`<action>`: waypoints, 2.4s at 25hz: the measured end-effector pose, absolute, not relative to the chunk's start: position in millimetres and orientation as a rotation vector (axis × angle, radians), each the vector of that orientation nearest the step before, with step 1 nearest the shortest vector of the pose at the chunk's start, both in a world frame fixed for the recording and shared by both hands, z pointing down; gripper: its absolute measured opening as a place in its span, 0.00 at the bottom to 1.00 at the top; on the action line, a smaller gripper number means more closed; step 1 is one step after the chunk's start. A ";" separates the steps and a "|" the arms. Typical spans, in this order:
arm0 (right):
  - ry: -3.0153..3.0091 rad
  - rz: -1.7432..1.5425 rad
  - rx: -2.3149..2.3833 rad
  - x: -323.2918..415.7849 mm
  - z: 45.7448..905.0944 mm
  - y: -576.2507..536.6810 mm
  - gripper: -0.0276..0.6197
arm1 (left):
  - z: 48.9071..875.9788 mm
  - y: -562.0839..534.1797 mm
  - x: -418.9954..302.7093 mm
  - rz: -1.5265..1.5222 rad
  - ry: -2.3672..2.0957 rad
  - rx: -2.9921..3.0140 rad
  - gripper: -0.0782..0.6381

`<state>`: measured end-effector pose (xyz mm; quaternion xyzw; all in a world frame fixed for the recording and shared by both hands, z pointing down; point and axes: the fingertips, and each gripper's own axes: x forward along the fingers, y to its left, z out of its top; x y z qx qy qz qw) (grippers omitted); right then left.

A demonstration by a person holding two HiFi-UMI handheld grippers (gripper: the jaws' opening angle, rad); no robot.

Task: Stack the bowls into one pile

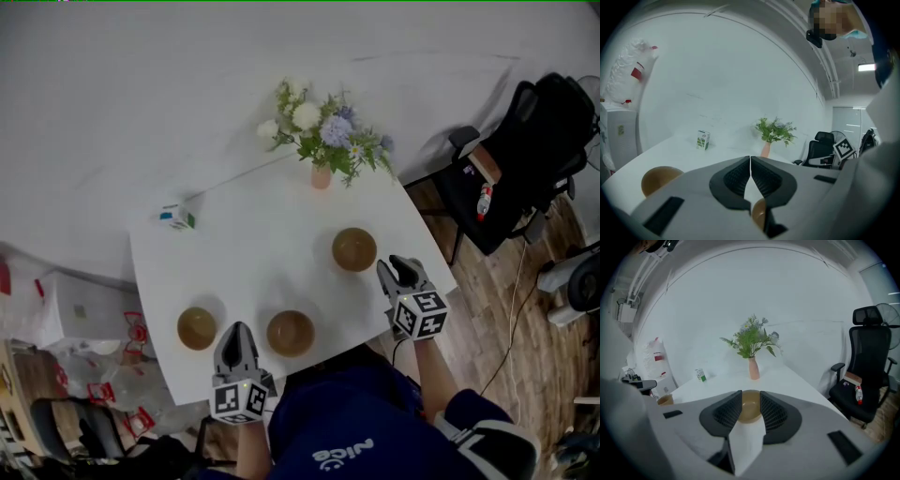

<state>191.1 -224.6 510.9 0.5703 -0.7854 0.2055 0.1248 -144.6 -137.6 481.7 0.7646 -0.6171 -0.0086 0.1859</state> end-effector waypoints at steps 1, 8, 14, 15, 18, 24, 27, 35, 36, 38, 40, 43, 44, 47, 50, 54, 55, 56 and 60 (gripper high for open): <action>-2.289 0.598 1.642 191.3 511.6 -231.3 0.25 | 481.1 -136.6 -144.6 -0.025 -1.752 2.140 0.14; -2.248 0.668 1.490 197.9 538.2 -271.3 0.24 | 484.8 -125.8 -145.1 -0.004 -1.841 2.050 0.14; -2.191 0.771 1.431 203.7 571.0 -294.5 0.23 | 489.1 -115.2 -141.7 0.011 -1.877 1.988 0.14; -2.184 0.795 1.425 203.6 575.5 -297.0 0.22 | 488.5 -113.6 -142.0 0.018 -1.883 1.983 0.14; -2.184 0.844 1.401 200.1 584.1 -301.5 0.22 | 485.6 -110.3 -146.0 0.035 -1.905 1.978 0.14; -2.161 0.865 1.342 195.1 598.1 -302.8 0.18 | 486.1 -100.0 -151.4 0.019 -1.951 1.933 0.14; -2.156 0.873 1.345 194.5 597.2 -304.0 0.11 | 489.5 -97.9 -148.7 0.029 -1.957 1.915 0.14; -2.193 0.901 1.330 191.0 585.4 -303.7 0.09 | 491.0 -91.6 -145.8 0.029 -1.967 1.894 0.14; -2.201 0.899 1.326 190.3 583.1 -302.9 0.09 | 491.0 -90.7 -146.4 0.026 -1.970 1.894 0.14; -2.228 0.912 1.320 188.3 577.5 -300.7 0.09 | 491.2 -88.4 -148.0 0.020 -1.974 1.891 0.14; -2.255 0.924 1.336 187.8 568.4 -300.2 0.09 | 492.2 -86.6 -149.7 0.014 -1.977 1.881 0.14; -2.285 0.920 1.369 187.5 552.9 -300.3 0.09 | 493.8 -85.9 -151.7 0.001 -1.977 1.874 0.14; -2.294 0.918 1.376 186.6 548.0 -299.7 0.09 | 494.0 -86.0 -152.1 -0.004 -1.975 1.873 0.14; -2.325 0.916 1.387 181.7 534.9 -294.5 0.09 | 494.3 -85.6 -153.2 -0.021 -1.970 1.871 0.14; -2.366 0.914 1.364 171.3 523.4 -288.2 0.09 | 495.2 -84.2 -155.1 -0.029 -1.970 1.877 0.14; -2.410 0.875 1.306 150.4 509.1 -278.2 0.09 | 499.5 -81.8 -159.6 -0.030 -1.964 1.863 0.14; -2.419 0.873 1.286 143.7 506.6 -275.4 0.09 | 500.0 -81.7 -161.0 -0.032 -1.962 1.862 0.14; -2.429 0.873 1.263 136.4 504.7 -272.4 0.09 | 500.1 -81.3 -162.6 -0.034 -1.963 1.862 0.14; -2.465 0.856 1.156 107.4 500.2 -259.9 0.09 | 502.2 -79.1 -169.0 -0.023 -1.967 1.863 0.14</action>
